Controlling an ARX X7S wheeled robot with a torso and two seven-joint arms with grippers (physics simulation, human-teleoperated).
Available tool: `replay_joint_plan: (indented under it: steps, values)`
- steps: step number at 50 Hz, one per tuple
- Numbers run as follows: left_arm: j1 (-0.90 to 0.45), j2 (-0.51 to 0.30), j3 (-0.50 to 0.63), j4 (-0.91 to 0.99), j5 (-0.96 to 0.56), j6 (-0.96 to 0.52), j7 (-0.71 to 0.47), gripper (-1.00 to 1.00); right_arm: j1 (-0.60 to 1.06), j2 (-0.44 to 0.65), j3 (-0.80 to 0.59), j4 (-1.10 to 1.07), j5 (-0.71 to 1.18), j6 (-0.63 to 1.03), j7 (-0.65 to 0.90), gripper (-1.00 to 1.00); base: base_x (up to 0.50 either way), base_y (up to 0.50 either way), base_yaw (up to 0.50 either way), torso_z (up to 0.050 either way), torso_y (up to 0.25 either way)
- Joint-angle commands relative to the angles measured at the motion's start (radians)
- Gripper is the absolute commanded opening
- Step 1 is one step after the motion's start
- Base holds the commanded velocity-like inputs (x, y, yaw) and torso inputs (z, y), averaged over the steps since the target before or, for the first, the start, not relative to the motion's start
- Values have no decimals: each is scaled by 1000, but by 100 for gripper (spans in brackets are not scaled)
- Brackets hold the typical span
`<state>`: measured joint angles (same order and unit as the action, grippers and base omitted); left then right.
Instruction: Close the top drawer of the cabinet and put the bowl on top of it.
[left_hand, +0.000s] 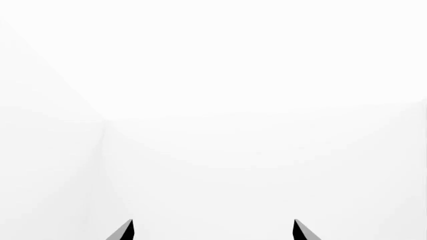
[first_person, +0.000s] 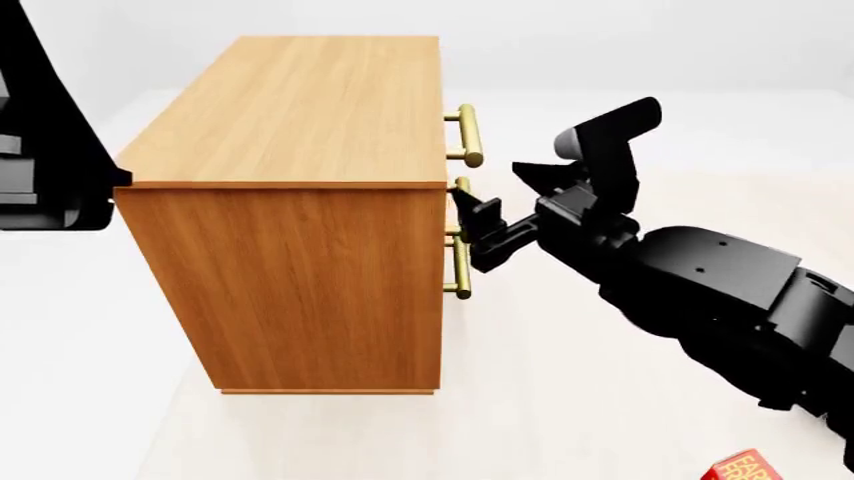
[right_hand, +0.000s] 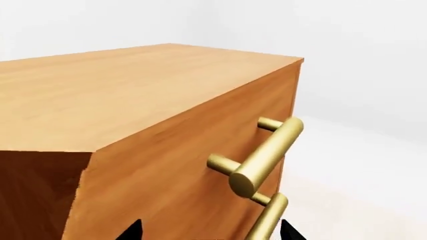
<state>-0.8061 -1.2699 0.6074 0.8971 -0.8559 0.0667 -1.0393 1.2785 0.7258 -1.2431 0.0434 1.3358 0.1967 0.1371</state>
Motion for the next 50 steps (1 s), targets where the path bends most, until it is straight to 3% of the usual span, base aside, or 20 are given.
replay_joint_plan:
  steps: [1,18,28,50]
  values:
    - [-1,8,0,-1,0,-6,3,100,-7,124,33,-105,8,-25,44,100,0,0,0,0,0]
    - [18,7,2,8,15,1,-3,100,3,384,129,-182,51,-80,154,100,0,0,0,0,0]
    - [29,-30,-14,19,-2,25,-13,100,150,452,113,-151,-10,146,139,100,0,0,0,0,0]
    - [34,-56,-32,13,-25,47,-3,100,346,436,2,70,-232,542,-6,100,0,0,0,0,0]
